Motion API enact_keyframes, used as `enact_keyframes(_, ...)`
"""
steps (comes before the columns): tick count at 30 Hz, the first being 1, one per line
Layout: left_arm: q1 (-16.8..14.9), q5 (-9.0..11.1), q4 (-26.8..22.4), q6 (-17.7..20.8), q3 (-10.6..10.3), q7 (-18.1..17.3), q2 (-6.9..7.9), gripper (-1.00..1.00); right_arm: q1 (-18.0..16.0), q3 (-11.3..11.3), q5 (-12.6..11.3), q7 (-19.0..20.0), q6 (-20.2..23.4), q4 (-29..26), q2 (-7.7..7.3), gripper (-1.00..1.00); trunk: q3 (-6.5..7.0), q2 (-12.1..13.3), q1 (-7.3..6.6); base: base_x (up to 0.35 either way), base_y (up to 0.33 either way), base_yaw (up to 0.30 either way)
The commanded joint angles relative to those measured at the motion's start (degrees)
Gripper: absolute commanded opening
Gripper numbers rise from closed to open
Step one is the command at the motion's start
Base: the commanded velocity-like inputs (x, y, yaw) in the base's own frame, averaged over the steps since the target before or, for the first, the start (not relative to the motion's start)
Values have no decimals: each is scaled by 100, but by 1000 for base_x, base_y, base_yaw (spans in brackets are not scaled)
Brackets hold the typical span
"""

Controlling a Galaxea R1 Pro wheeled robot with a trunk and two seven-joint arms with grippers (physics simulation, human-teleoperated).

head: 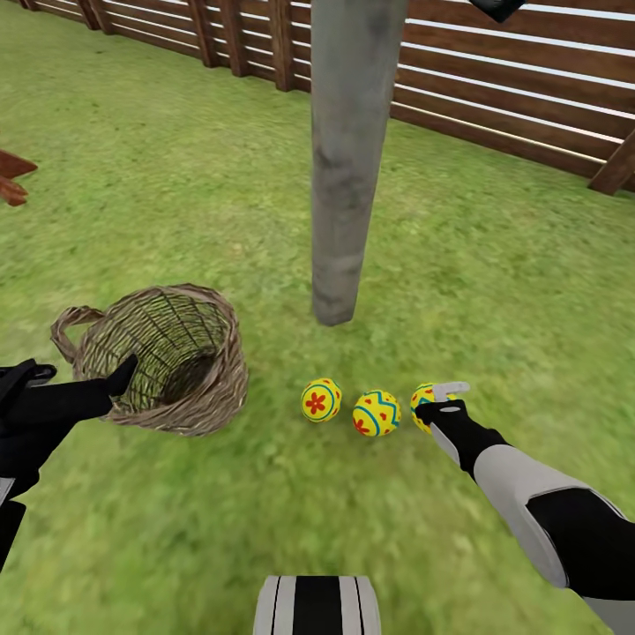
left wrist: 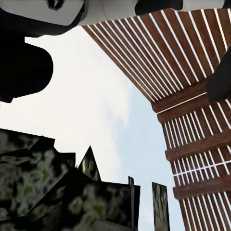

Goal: Take the three Easter eggs out of the wicker basket on the lawn in the garden, then place them on the lawn next to a single tree (choose any tree) so that all three eggs are next to the same tree and none are left in the basket.

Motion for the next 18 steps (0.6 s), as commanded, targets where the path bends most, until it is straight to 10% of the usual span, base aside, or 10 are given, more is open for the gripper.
enact_keyframes(1, -1, 19, 0, 38, -2, -5, -8, 100, 0, 50, -59, -27, 36, -14, -4, -100, -4, -1, 2, 112, -3, 0)
enact_keyframes(18, 2, 19, -7, 30, -10, -30, -6, 100, 0, 50, -51, -115, 28, -23, 5, -100, -225, -15, 28, 4, 0, 0)
